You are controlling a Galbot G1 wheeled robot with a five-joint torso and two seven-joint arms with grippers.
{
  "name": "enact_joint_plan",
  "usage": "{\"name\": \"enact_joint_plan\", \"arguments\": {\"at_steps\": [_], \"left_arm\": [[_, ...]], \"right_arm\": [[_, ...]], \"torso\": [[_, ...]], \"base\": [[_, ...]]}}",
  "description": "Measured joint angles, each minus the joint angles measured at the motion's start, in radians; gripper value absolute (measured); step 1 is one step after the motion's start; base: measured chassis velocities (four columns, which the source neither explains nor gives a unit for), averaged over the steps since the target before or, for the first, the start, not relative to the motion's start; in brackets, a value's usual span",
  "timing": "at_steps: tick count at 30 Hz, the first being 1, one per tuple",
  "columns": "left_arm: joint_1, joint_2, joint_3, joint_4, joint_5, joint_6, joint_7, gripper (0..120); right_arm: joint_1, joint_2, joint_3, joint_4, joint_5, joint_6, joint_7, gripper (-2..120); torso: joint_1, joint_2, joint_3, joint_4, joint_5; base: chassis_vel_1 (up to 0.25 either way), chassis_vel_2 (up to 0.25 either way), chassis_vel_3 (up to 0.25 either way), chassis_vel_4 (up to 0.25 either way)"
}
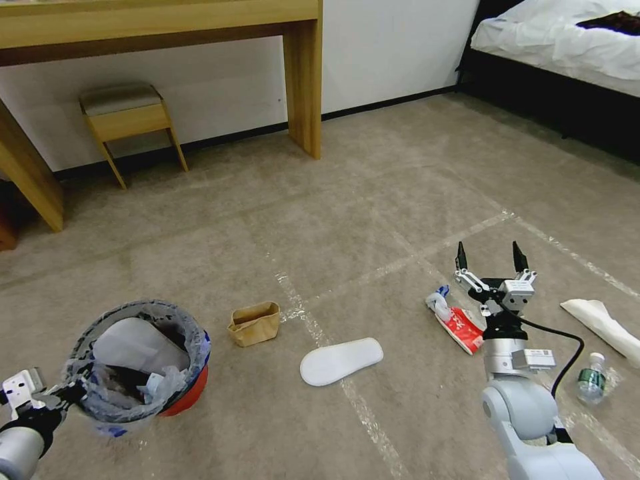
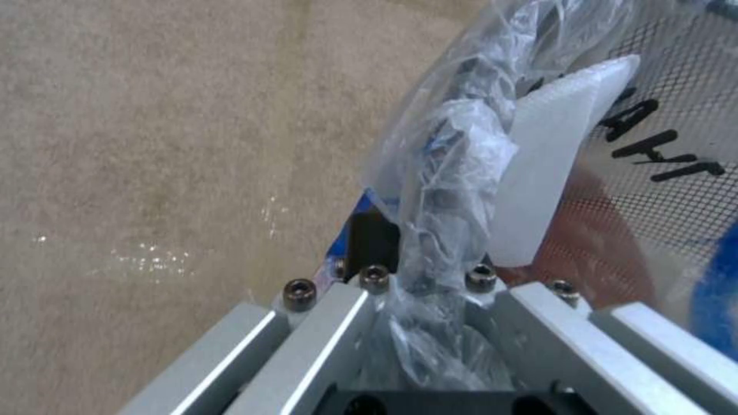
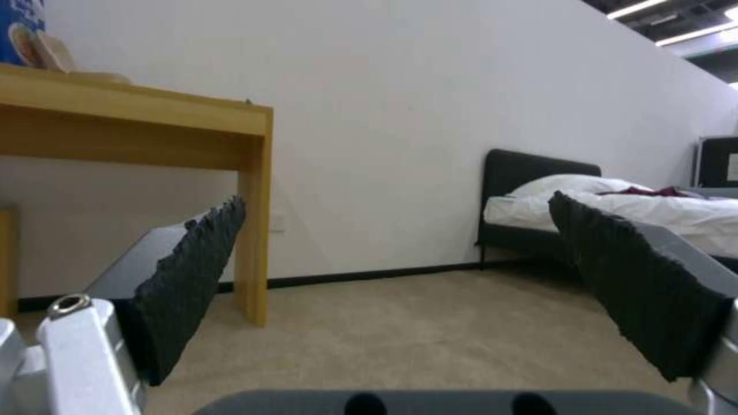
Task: Pick up the trash bin and place the garbage on the floor into it.
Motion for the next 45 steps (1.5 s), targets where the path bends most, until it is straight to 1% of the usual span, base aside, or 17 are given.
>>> {"name": "enact_joint_plan", "arguments": {"at_steps": [17, 21, 22, 23, 24, 25, 27, 28, 29, 31, 32, 34, 35, 37, 38, 43, 45], "left_arm": [[-0.012, 0.002, 0.008, 0.024, 0.007, 0.000, 0.000, 1], [-0.013, 0.002, 0.011, 0.028, 0.011, 0.000, 0.001, 1], [-0.013, 0.003, 0.012, 0.028, 0.012, 0.000, 0.001, 1], [-0.012, 0.003, 0.013, 0.030, 0.013, 0.000, 0.001, 1], [-0.011, 0.004, 0.014, 0.035, 0.016, 0.000, 0.003, 1], [-0.011, 0.004, 0.014, 0.035, 0.016, 0.000, 0.003, 1], [-0.011, 0.005, 0.016, 0.043, 0.020, -0.001, 0.005, 1], [-0.011, 0.005, 0.018, 0.046, 0.022, -0.002, 0.005, 1], [-0.011, 0.005, 0.018, 0.046, 0.022, -0.002, 0.005, 1], [-0.012, 0.006, 0.021, 0.051, 0.024, -0.002, 0.005, 1], [-0.012, 0.006, 0.021, 0.051, 0.024, -0.002, 0.005, 1], [-0.012, 0.006, 0.021, 0.056, 0.025, -0.003, 0.006, 1], [-0.012, 0.006, 0.021, 0.056, 0.025, -0.003, 0.006, 1], [-0.013, 0.008, 0.022, 0.064, 0.028, -0.003, 0.006, 1], [-0.014, 0.008, 0.022, 0.068, 0.030, -0.003, 0.006, 1], [-0.016, 0.008, 0.024, 0.079, 0.034, -0.005, 0.006, 1], [-0.020, 0.008, 0.026, 0.089, 0.037, -0.005, 0.007, 1]], "right_arm": [[0.011, -0.024, -0.004, -0.013, 0.017, -0.001, 0.001, 100], [0.000, -0.058, -0.011, 0.008, 0.092, -0.059, 0.022, 100], [-0.006, -0.079, -0.015, 0.020, 0.147, -0.104, 0.044, 100], [-0.018, -0.121, -0.019, 0.041, 0.239, -0.190, 0.084, 100], [-0.030, -0.164, -0.029, 0.062, 0.347, -0.310, 0.140, 100], [-0.030, -0.164, -0.029, 0.062, 0.347, -0.310, 0.140, 100], [-0.034, -0.189, -0.048, 0.083, 0.487, -0.459, 0.212, 100], [-0.033, -0.196, -0.057, 0.086, 0.550, -0.502, 0.233, 100], [-0.033, -0.196, -0.057, 0.086, 0.550, -0.502, 0.233, 100], [-0.030, -0.208, -0.080, 0.091, 0.678, -0.572, 0.272, 100], [-0.030, -0.208, -0.080, 0.091, 0.678, -0.572, 0.272, 100], [-0.019, -0.220, -0.101, 0.102, 0.840, -0.680, 0.353, 100], [-0.019, -0.220, -0.101, 0.102, 0.840, -0.680, 0.353, 100], [-0.001, -0.226, -0.129, 0.100, 1.033, -0.796, 0.461, 100], [0.006, -0.227, -0.142, 0.092, 1.077, -0.823, 0.495, 100], [0.018, -0.224, -0.194, 0.058, 1.147, -0.881, 0.569, 100], [0.035, -0.212, -0.250, 0.014, 1.198, -0.940, 0.631, 100]], "torso": [[0.000, 0.000, 0.000, 0.0000, 0.0001], [0.000, 0.000, 0.000, 0.0000, 0.0001], [0.000, 0.000, 0.000, 0.0000, 0.0002], [0.000, 0.000, 0.000, -0.0001, 0.0001], [0.000, 0.000, 0.000, -0.0001, 0.0001], [0.000, 0.000, 0.000, -0.0001, 0.0001], [0.000, 0.000, 0.000, 0.0000, 0.0000], [0.000, 0.000, 0.000, 0.0000, 0.0001], [0.000, 0.000, 0.000, 0.0000, 0.0001], [0.000, 0.000, 0.000, -0.0001, 0.0002], [0.000, 0.000, 0.000, -0.0001, 0.0002], [0.000, 0.000, 0.000, 0.0000, -0.0001], [0.000, 0.000, 0.000, 0.0000, -0.0001], [0.000, 0.000, 0.000, 0.0000, 0.0001], [0.000, 0.000, 0.000, 0.0000, 0.0000], [0.000, 0.000, 0.000, 0.0000, 0.0001], [0.000, 0.000, 0.000, 0.0000, 0.0000]], "base": [[-0.008, 0.006, 0.008, -0.008], [0.000, 0.000, 0.000, 0.000], [0.000, 0.000, 0.000, 0.000], [0.000, 0.000, 0.000, 0.000], [0.000, 0.000, 0.000, 0.000], [0.000, 0.000, 0.000, 0.000], [0.000, 0.000, 0.000, 0.000], [0.000, 0.000, 0.000, 0.000], [0.000, 0.000, 0.000, 0.000], [0.000, 0.000, 0.000, 0.000], [0.000, 0.000, 0.000, 0.000], [0.000, 0.000, 0.000, 0.000], [0.000, 0.000, 0.000, 0.000], [0.000, 0.000, 0.000, 0.000], [0.000, 0.000, 0.000, 0.000], [0.000, 0.000, 0.000, 0.000], [0.000, 0.000, 0.000, 0.000]]}}
